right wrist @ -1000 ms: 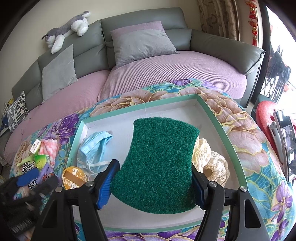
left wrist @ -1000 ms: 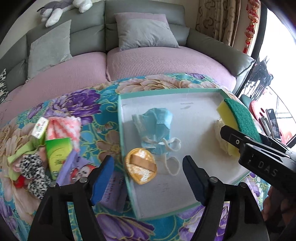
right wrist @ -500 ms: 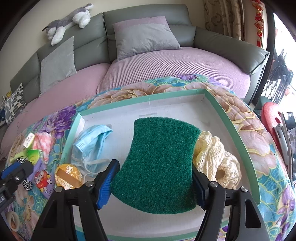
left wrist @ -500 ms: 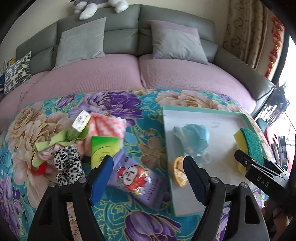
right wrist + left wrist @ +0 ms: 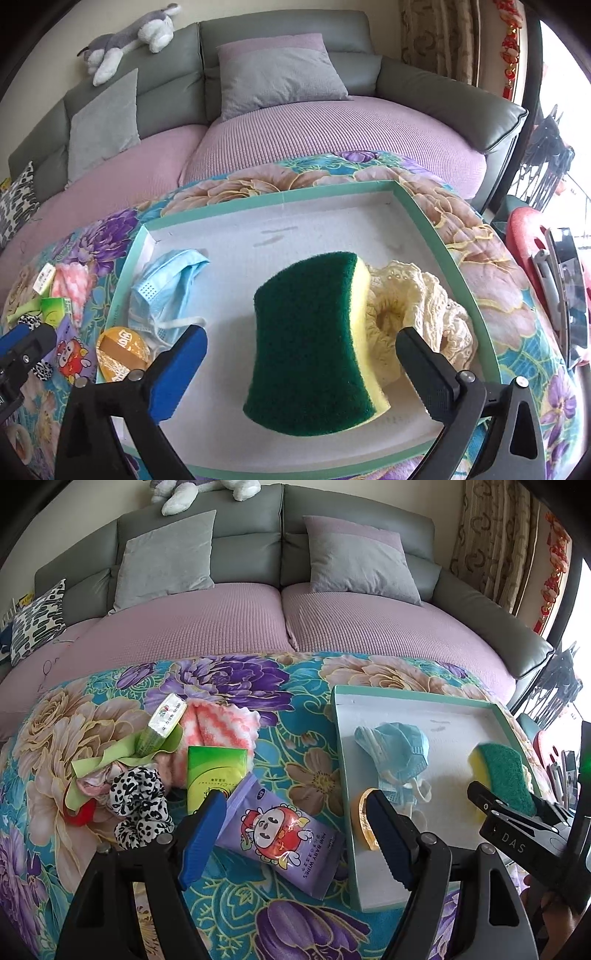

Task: Organize soft objects
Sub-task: 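Open the right gripper and withdraw both grippers from the tray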

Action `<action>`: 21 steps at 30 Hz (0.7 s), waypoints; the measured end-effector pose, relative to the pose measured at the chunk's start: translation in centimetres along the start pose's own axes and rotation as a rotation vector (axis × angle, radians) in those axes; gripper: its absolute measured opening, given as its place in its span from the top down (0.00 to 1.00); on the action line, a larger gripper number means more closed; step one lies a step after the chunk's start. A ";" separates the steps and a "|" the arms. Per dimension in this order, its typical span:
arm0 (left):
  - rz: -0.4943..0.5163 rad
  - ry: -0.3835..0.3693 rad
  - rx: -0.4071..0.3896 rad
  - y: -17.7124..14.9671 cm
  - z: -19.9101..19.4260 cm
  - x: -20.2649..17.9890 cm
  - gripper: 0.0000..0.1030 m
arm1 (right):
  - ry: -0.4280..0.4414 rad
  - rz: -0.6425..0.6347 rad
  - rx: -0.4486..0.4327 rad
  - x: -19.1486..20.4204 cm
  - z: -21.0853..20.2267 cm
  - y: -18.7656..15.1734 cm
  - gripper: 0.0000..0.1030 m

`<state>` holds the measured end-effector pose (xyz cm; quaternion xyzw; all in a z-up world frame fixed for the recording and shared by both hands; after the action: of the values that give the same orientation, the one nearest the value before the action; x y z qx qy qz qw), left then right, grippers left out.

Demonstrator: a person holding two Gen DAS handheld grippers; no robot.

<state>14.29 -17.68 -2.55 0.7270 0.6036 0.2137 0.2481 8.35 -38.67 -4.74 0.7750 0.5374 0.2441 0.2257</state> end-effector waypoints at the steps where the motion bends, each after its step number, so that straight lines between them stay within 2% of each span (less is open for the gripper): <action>1: -0.001 0.001 -0.001 0.0 0.0 0.0 0.24 | 0.000 0.000 0.001 0.0 0.0 0.0 0.00; 17: -0.019 0.023 0.002 0.0 0.1 1.2 0.23 | -0.016 -0.019 0.006 0.7 -0.9 0.0 0.00; 19: -0.028 0.027 -0.001 0.1 0.0 1.7 0.20 | -0.017 -0.022 0.009 0.9 -1.1 -0.1 0.00; 21: -0.036 0.035 -0.008 0.2 -0.2 2.2 0.13 | -0.016 -0.032 0.012 1.1 -1.3 -0.1 0.00</action>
<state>14.70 -15.55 -2.23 0.7112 0.6198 0.2243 0.2445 7.81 -37.46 -3.63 0.7694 0.5496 0.2312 0.2291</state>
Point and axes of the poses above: each gripper's, at about its wrist camera, not at the fingertips, and z roughly the way its jaws point, x to its left, y to its top, the point moved 8 cm from there along z, roughly the way its jaws point, and after that the axes turned 7 degrees about y, right-handed, at the moved point
